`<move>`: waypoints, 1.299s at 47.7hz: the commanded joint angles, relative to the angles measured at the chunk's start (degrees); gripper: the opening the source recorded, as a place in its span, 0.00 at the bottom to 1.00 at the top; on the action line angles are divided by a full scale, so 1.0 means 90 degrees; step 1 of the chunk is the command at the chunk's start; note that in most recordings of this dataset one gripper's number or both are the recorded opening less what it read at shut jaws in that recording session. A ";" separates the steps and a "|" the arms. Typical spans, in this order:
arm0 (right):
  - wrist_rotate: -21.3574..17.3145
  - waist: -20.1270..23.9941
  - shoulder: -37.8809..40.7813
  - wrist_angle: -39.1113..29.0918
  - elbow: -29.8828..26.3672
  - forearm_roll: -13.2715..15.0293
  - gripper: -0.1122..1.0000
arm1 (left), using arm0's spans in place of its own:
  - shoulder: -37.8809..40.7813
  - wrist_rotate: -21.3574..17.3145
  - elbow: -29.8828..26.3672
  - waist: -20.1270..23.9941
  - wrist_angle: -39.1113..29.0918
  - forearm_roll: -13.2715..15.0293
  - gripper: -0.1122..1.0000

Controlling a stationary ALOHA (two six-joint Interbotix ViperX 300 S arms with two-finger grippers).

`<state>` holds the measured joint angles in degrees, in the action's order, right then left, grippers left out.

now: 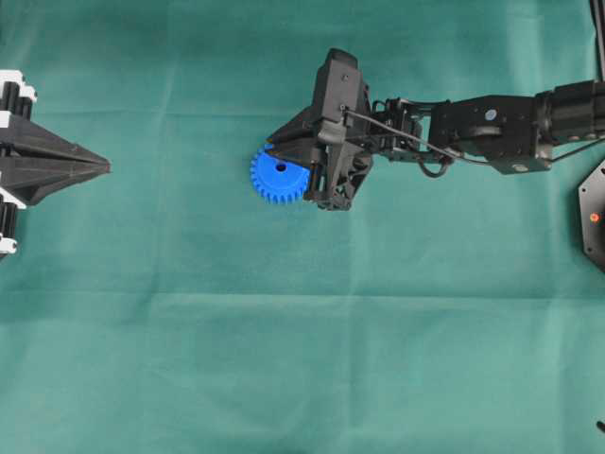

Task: Insert the shaft placed at a random location into the center hole of the medium gear at another random location.
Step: 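Align the held shaft above the gear's center hole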

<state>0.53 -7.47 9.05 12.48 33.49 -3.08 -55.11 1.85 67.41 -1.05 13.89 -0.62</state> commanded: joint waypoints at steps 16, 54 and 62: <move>0.0029 0.0010 -0.0039 0.0117 -0.0137 -0.0059 0.21 | 0.0059 0.0010 -0.0166 -0.0020 0.0029 -0.0020 0.10; 0.0029 0.0098 -0.0215 0.0068 -0.0049 -0.0088 0.21 | 0.0049 0.0010 -0.0166 -0.0020 0.0039 -0.0020 0.10; 0.0029 0.0098 0.0010 0.0205 -0.0039 -0.0156 0.21 | 0.0049 0.0010 -0.0166 -0.0020 0.0039 -0.0020 0.10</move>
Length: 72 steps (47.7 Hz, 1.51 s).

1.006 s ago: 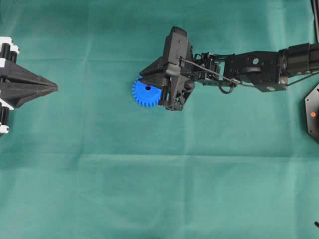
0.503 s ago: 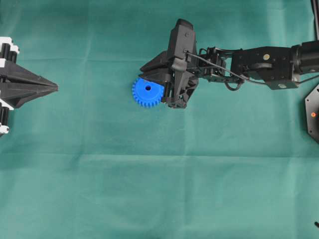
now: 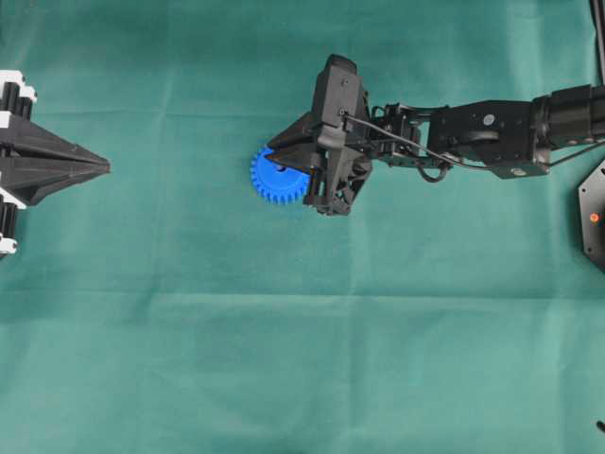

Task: Insert the shaft placed at a random location into the center hole of the medium gear at another random location.
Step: 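Align the held shaft above the gear's center hole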

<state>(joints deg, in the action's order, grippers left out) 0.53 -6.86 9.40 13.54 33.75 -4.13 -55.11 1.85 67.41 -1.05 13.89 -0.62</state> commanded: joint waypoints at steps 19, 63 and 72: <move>0.0029 0.0029 -0.0020 0.0117 -0.0010 -0.0039 0.21 | 0.0049 0.0010 -0.0166 -0.0020 0.0039 -0.0020 0.10; 0.0059 0.0059 -0.0146 0.0303 0.0078 -0.0039 0.21 | 0.0049 0.0010 -0.0166 -0.0010 0.0049 -0.0020 0.10; 0.0059 0.0059 -0.0020 0.0332 0.0088 -0.0068 0.21 | 0.0049 0.0010 -0.0166 -0.0020 0.0049 -0.0020 0.10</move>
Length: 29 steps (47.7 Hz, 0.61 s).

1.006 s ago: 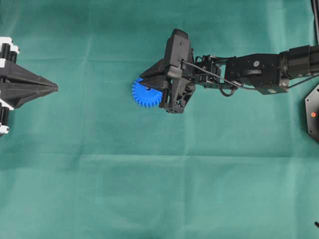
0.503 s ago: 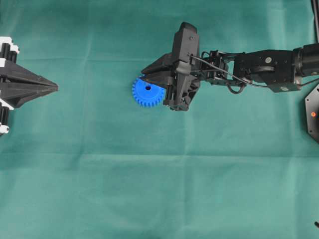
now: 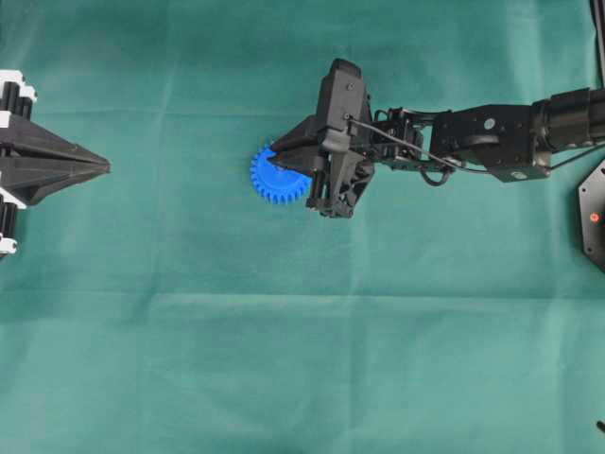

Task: Insert the shaft placed at a random location into the center hole of the medium gear at another random location.
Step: 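Align the held shaft above the gear's center hole, then lower the shaft into the center hole of the gear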

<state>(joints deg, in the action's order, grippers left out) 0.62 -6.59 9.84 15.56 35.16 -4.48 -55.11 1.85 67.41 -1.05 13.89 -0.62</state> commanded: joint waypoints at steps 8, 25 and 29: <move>0.0049 0.0029 0.0049 0.0146 -0.0078 -0.0029 0.21 | 0.0049 0.0010 -0.0166 -0.0020 0.0049 -0.0020 0.10; -0.0029 0.0029 0.0371 0.0166 -0.0117 -0.0029 0.21 | 0.0049 0.0010 -0.0166 -0.0020 0.0049 -0.0020 0.10; -0.0029 0.0029 0.0371 0.0156 -0.0127 -0.0029 0.21 | 0.0049 0.0010 -0.0166 -0.0020 0.0049 -0.0020 0.10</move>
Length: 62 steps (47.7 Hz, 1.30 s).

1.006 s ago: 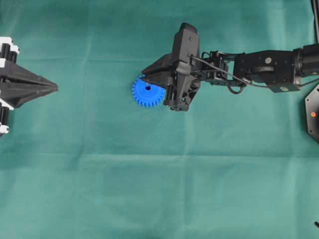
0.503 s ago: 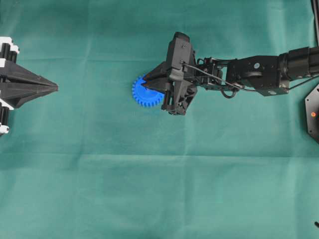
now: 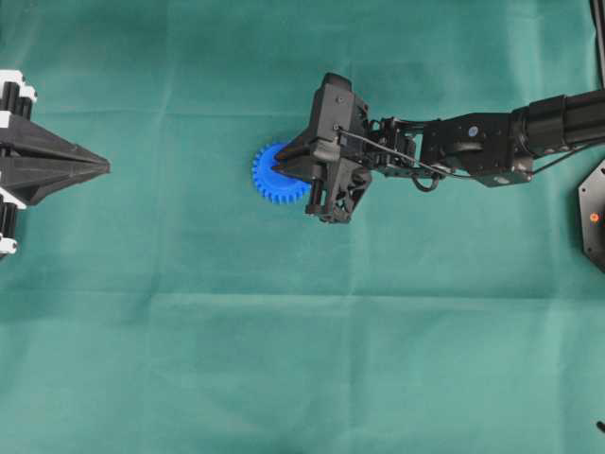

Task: Insert the shaft placed at a random location into the center hole of the medium gear at another random location.
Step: 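Lower the shaft into the center hole of the gear, then open the right gripper and release the shaft in the gear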

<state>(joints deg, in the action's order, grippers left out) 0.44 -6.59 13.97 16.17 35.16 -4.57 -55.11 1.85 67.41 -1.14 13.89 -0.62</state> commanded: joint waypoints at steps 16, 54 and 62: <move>-0.0010 0.0029 -0.0098 0.0088 -0.0137 -0.0010 0.21 | 0.0059 0.0000 -0.0156 -0.0010 0.0039 -0.0020 0.10; -0.0039 0.0029 -0.0918 -0.0566 -0.0098 0.0000 0.86 | 0.0049 0.0000 -0.0166 0.0000 0.0039 -0.0020 0.10; -0.0029 0.0029 -0.1182 -0.0752 -0.0078 0.0010 0.86 | 0.0049 0.0000 -0.0166 -0.0010 0.0039 -0.0029 0.10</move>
<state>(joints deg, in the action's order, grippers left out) 0.44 -6.50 5.89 9.76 34.98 -4.57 -55.11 1.85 67.41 -1.05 13.89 -0.70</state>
